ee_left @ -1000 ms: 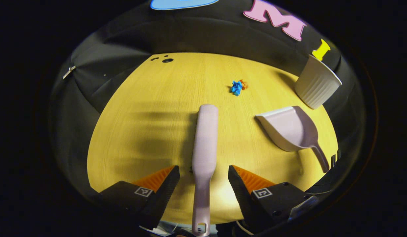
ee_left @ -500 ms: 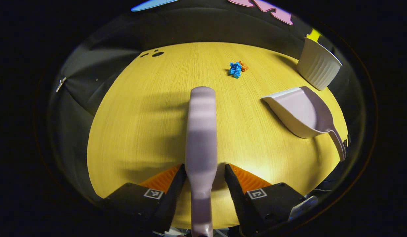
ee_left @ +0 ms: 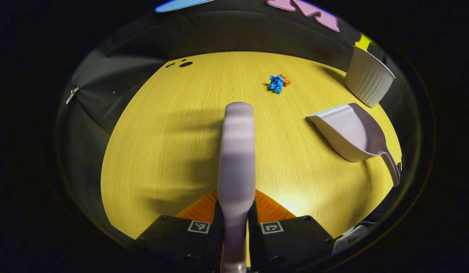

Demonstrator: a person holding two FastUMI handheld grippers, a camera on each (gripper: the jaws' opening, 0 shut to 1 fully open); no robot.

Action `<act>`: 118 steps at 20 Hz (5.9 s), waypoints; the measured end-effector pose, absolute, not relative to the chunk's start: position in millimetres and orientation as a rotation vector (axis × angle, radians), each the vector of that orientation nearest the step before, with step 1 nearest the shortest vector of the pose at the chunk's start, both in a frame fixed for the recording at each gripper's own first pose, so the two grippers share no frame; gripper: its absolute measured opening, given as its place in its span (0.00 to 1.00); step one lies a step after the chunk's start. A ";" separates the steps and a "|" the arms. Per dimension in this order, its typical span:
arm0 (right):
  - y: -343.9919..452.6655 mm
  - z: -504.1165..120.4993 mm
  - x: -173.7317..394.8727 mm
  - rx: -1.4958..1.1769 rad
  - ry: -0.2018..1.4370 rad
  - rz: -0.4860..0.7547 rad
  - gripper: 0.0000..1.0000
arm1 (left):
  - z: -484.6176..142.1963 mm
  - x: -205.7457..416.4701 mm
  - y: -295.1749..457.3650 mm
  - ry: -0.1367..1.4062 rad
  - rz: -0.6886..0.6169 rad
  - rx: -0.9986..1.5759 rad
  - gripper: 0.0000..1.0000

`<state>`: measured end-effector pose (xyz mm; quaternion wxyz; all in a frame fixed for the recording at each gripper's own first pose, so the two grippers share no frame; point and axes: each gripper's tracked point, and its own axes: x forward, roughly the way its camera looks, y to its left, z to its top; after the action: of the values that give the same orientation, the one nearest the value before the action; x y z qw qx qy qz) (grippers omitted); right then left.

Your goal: Pick up the small broom and dustpan from the desktop, sweep the trash into the dustpan with the broom, and then empty the trash into the garbage bin.

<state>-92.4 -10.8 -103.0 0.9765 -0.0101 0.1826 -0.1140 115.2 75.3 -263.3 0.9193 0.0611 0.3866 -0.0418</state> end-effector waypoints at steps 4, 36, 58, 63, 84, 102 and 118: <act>-4.1 -129.1 -63.1 0.031 0.456 -0.189 0.98 | -259.7 113.8 77.5 0.725 -0.102 0.059 0.28; -1.5 -350.3 5.8 -0.040 1.100 -0.040 0.84 | -161.8 53.8 55.0 0.569 -0.122 -0.137 0.27; -30.9 -319.4 20.4 -0.113 1.089 0.160 0.35 | -162.5 240.6 48.8 0.729 -0.215 0.236 0.27; -46.5 -312.7 28.6 -0.213 1.073 0.242 0.35 | -178.1 289.7 28.1 0.813 -0.303 0.407 0.27; -70.2 -351.4 6.8 -0.204 1.112 0.308 0.35 | -223.6 223.3 -136.6 1.015 -0.818 0.668 0.25; -86.5 -349.4 12.0 -0.126 1.074 0.234 0.35 | -165.8 139.4 -69.5 0.851 -0.605 0.149 0.25; -129.1 -238.1 -1.0 -0.065 0.958 0.092 0.35 | -231.7 49.6 45.1 0.804 -0.455 -0.021 0.27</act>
<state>-1.0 -129.1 -238.1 0.8860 -0.0311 0.4606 0.0441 49.6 45.1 -231.7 0.8952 -0.0101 0.3877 -0.2195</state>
